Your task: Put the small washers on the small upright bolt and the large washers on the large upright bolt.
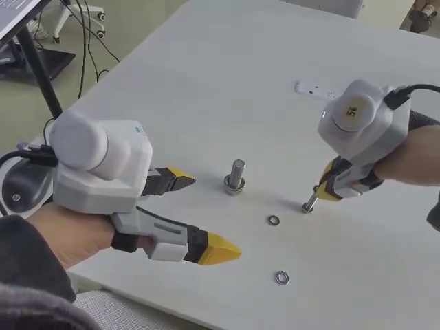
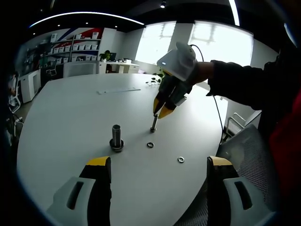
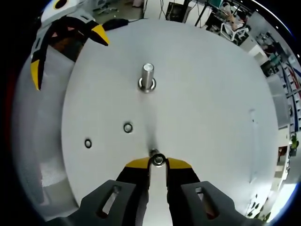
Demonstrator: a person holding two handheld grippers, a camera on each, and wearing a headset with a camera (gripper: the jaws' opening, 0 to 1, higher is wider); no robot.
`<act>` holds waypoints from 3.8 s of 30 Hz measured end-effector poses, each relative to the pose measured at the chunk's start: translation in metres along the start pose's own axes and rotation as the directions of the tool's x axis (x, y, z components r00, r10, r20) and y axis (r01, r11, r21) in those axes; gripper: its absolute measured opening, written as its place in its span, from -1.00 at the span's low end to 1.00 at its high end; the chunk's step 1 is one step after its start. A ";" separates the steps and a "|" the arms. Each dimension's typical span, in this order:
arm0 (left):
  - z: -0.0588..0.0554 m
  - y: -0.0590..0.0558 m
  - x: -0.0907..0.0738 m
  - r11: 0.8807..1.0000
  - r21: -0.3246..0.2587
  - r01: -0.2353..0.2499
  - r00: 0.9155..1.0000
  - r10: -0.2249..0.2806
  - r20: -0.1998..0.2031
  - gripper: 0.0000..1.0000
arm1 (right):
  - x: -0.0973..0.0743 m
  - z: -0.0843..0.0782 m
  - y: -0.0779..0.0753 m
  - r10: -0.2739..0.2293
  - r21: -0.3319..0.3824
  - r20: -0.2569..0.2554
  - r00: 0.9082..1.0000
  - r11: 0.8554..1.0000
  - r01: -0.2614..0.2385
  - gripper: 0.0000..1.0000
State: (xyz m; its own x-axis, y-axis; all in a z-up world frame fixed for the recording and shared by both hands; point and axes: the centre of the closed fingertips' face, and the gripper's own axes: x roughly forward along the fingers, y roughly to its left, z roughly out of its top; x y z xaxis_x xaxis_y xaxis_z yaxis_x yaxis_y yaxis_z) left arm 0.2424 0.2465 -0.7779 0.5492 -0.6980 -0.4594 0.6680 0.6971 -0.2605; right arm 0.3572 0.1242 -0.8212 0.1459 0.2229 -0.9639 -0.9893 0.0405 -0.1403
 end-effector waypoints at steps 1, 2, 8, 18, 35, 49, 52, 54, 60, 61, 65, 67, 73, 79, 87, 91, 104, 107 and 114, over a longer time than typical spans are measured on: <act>0.000 0.000 0.000 1.000 0.000 0.000 1.000 0.000 -0.001 0.67 | 0.001 0.000 0.000 0.003 0.000 0.000 1.000 1.000 -0.003 -0.73; 0.000 0.000 0.000 1.000 -0.001 -0.001 1.000 0.001 -0.001 0.67 | 0.003 0.000 0.001 0.005 0.001 0.000 1.000 1.000 -0.005 -0.73; 0.000 0.000 0.000 1.000 -0.001 -0.002 1.000 0.002 -0.002 0.66 | 0.010 -0.001 0.004 0.019 0.008 -0.003 1.000 1.000 -0.019 -0.73; -0.002 0.000 0.000 1.000 -0.001 -0.003 1.000 0.003 -0.007 0.66 | 0.031 -0.011 0.006 0.048 0.045 -0.013 0.999 0.998 -0.047 -0.73; -0.004 0.000 0.000 1.000 -0.003 -0.005 1.000 0.005 -0.015 0.66 | 0.046 -0.015 0.008 0.059 0.057 -0.024 0.998 0.997 -0.057 -0.73; -0.004 0.001 0.000 1.000 -0.002 -0.004 1.000 0.004 -0.017 0.65 | 0.042 -0.012 0.013 0.060 0.045 -0.023 0.998 0.997 -0.059 -0.66; -0.004 0.000 0.000 1.000 -0.001 -0.003 1.000 0.003 -0.018 0.64 | 0.041 -0.011 0.013 0.057 0.048 -0.016 0.998 0.997 -0.056 -0.65; -0.004 0.000 0.000 1.000 0.001 -0.001 1.000 0.001 -0.020 0.64 | 0.039 -0.011 0.013 0.053 0.052 -0.010 0.999 0.997 -0.052 -0.65; -0.003 -0.001 0.001 1.000 0.006 0.003 1.000 -0.003 -0.019 0.64 | 0.032 -0.014 0.012 0.043 0.076 0.007 0.999 0.996 -0.044 -0.63; -0.003 -0.002 0.001 1.000 0.007 0.003 1.000 -0.003 -0.019 0.64 | 0.032 -0.016 0.012 0.039 0.076 0.006 0.999 0.996 -0.039 -0.63; -0.002 -0.001 0.001 1.000 0.008 0.003 1.000 -0.003 -0.017 0.64 | 0.028 -0.019 0.012 0.032 0.088 0.015 0.999 0.996 -0.033 -0.62; -0.002 -0.002 0.001 1.000 0.009 0.003 1.000 -0.003 -0.016 0.64 | 0.026 -0.022 0.013 0.026 0.093 0.018 0.999 0.995 -0.028 -0.62; -0.001 -0.003 0.002 1.000 0.015 0.008 1.000 -0.008 -0.016 0.64 | 0.022 -0.034 0.014 0.015 0.114 0.023 1.000 0.993 -0.017 -0.61; 0.000 -0.005 0.003 1.000 0.018 0.013 1.000 -0.013 -0.013 0.64 | 0.016 -0.041 0.023 0.015 0.129 0.024 1.000 0.992 -0.018 -0.60; 0.002 -0.006 0.004 1.000 0.024 0.018 1.000 -0.017 -0.012 0.64 | 0.010 -0.044 0.038 0.024 0.143 0.038 0.999 0.989 -0.029 -0.59; 0.003 -0.007 0.005 0.999 0.028 0.021 1.000 -0.021 -0.009 0.64 | 0.006 -0.041 0.048 0.035 0.145 0.055 0.998 0.989 -0.043 -0.58; 0.005 -0.010 0.006 0.999 0.040 0.028 1.000 -0.027 -0.009 0.64 | 0.012 -0.024 0.089 0.113 0.096 0.096 0.989 0.988 -0.122 -0.58; 0.006 -0.011 0.005 0.999 0.039 0.027 1.000 -0.027 -0.003 0.64 | 0.015 -0.020 0.100 0.132 0.070 0.091 0.987 0.988 -0.138 -0.58; 0.006 -0.012 0.005 0.999 0.040 0.028 1.000 -0.027 -0.005 0.63 | 0.022 -0.011 0.119 0.173 0.022 0.081 0.982 0.984 -0.175 -0.58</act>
State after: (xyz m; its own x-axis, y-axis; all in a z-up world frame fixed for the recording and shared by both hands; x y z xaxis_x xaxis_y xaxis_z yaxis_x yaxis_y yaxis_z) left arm 0.2402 0.2342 -0.7720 0.5284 -0.7162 -0.4560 0.7025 0.6704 -0.2388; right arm 0.2423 0.1234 -0.8620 -0.0273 0.3050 -0.9520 -0.9991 0.0223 0.0358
